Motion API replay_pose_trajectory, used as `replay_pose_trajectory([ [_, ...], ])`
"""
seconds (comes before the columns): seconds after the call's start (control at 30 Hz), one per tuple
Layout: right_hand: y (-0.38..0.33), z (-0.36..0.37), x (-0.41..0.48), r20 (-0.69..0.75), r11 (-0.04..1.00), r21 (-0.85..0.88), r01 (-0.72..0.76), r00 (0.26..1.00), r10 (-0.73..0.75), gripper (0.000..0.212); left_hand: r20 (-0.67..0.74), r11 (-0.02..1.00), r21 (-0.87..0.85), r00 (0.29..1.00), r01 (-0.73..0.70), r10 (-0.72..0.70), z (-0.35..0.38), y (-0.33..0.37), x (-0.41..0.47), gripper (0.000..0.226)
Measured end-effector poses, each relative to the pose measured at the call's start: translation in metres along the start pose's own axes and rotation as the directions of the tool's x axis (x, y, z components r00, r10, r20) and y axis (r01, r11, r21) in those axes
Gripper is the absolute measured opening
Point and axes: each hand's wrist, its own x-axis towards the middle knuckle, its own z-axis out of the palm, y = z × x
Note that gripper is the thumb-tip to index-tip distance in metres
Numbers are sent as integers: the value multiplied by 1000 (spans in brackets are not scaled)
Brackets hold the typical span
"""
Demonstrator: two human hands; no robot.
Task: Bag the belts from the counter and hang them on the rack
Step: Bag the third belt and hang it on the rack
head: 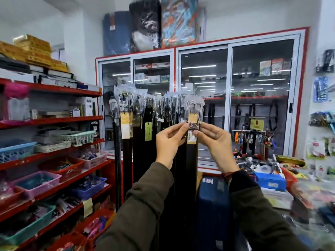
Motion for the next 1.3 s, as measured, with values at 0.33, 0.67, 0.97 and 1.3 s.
replay_pose_trajectory([
  [0.33,-29,6,45,-84,993,102,56,995,-48,52,-36,1000,-5,999,-24,24,35,25,48,28],
  [0.67,-12,1,53,-85,995,93,-26,996,34,47,-87,999,6,996,37,-36,36,12,58,28],
  [0.97,-9,4,67,-59,997,60,-42,997,46,47,-137,997,-47,989,54,-60,38,16,61,28],
  [1.3,16,6,51,-57,928,-355,109,989,-138,37,-88,906,378,966,-192,242,22,-9,59,35],
])
